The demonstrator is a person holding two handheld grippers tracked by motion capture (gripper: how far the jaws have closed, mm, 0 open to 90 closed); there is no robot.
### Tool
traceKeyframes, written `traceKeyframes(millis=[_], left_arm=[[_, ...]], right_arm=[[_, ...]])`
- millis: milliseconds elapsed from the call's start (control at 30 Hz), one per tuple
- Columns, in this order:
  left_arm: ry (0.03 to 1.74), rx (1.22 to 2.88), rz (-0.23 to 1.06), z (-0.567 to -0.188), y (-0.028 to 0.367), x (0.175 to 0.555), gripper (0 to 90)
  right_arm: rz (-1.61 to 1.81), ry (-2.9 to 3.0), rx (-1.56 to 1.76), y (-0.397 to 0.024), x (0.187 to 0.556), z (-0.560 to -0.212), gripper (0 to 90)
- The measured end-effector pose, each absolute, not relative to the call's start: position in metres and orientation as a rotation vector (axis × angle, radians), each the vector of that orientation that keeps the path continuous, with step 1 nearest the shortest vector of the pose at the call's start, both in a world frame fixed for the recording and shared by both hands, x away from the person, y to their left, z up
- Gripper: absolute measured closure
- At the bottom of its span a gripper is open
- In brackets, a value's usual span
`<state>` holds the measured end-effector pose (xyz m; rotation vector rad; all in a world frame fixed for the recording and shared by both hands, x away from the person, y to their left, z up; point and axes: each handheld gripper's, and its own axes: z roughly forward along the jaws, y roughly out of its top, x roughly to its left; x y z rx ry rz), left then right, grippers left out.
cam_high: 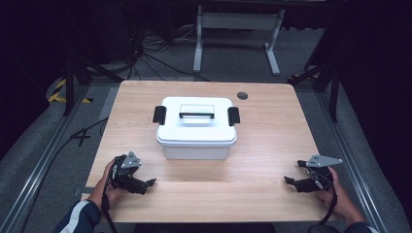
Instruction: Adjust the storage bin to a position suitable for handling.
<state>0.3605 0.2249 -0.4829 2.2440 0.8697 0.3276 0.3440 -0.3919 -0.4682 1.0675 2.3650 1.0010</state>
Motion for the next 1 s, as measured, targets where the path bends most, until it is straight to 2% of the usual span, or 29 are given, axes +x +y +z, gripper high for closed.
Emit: traceKeyframes(millis=[367, 567, 833, 1000], left_arm=[[0.841, 2.248, 0.326, -0.483, 0.226, 0.362, 0.4], [0.835, 2.256, 0.319, -0.483, 0.226, 0.365, 0.1], [0.826, 2.265, 0.305, -0.482, 0.226, 0.366, 0.0], [0.829, 2.257, 0.312, -0.483, 0.226, 0.365, 0.4]], right_arm=[[1.005, 2.382, 1.042, -0.393, 0.344, -0.468, 11.0], [1.001, 2.364, 1.027, -0.395, 0.335, -0.465, 23.5], [1.017, 2.427, 0.956, -0.393, 0.337, -0.455, 24.7], [0.993, 2.45, 0.918, -0.392, 0.341, -0.449, 31.3]])
